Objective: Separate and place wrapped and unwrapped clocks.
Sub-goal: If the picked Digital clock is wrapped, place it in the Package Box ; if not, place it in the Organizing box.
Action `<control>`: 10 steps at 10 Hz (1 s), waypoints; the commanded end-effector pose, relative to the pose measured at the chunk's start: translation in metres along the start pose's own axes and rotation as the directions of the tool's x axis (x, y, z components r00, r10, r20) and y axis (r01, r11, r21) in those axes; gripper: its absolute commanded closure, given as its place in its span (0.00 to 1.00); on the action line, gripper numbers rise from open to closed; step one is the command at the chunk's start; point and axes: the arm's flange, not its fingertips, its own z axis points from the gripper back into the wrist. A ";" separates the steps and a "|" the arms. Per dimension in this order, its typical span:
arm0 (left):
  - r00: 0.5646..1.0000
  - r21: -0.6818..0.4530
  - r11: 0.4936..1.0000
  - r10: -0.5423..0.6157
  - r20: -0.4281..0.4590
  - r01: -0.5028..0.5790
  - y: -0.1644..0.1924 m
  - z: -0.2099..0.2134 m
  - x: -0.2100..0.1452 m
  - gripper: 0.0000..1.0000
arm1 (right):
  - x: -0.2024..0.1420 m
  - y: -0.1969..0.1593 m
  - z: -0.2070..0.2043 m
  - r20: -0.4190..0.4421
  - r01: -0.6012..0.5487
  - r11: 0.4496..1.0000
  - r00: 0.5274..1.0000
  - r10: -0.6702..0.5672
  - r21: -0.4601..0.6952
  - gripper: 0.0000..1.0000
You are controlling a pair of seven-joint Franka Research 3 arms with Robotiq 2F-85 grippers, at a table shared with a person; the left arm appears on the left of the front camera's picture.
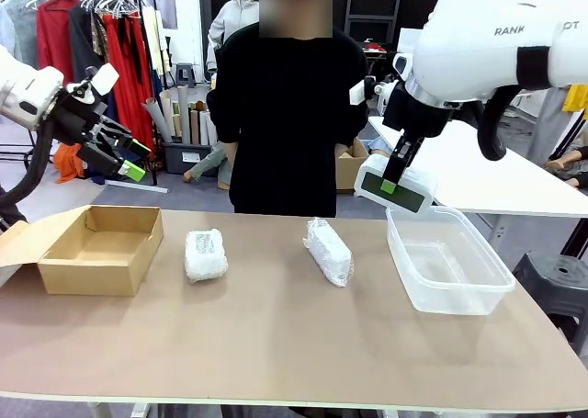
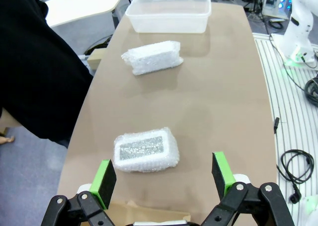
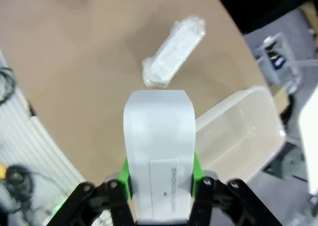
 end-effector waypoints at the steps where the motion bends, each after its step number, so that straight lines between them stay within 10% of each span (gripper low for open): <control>1: 1.000 0.001 1.000 0.002 0.010 -0.002 -0.001 0.000 0.002 0.00 | -0.014 -0.029 -0.015 0.068 0.164 0.986 0.984 -0.163 -0.013 1.00; 7: 1.000 0.001 1.000 0.002 0.010 -0.002 -0.001 0.000 0.002 0.00 | -0.082 -0.096 -0.063 -0.015 0.484 0.862 0.871 -0.491 -0.149 1.00; 10: 1.000 0.001 1.000 0.002 0.010 -0.002 -0.001 0.000 0.002 0.00 | -0.100 -0.117 -0.083 -0.050 0.657 0.727 0.734 -0.677 -0.201 1.00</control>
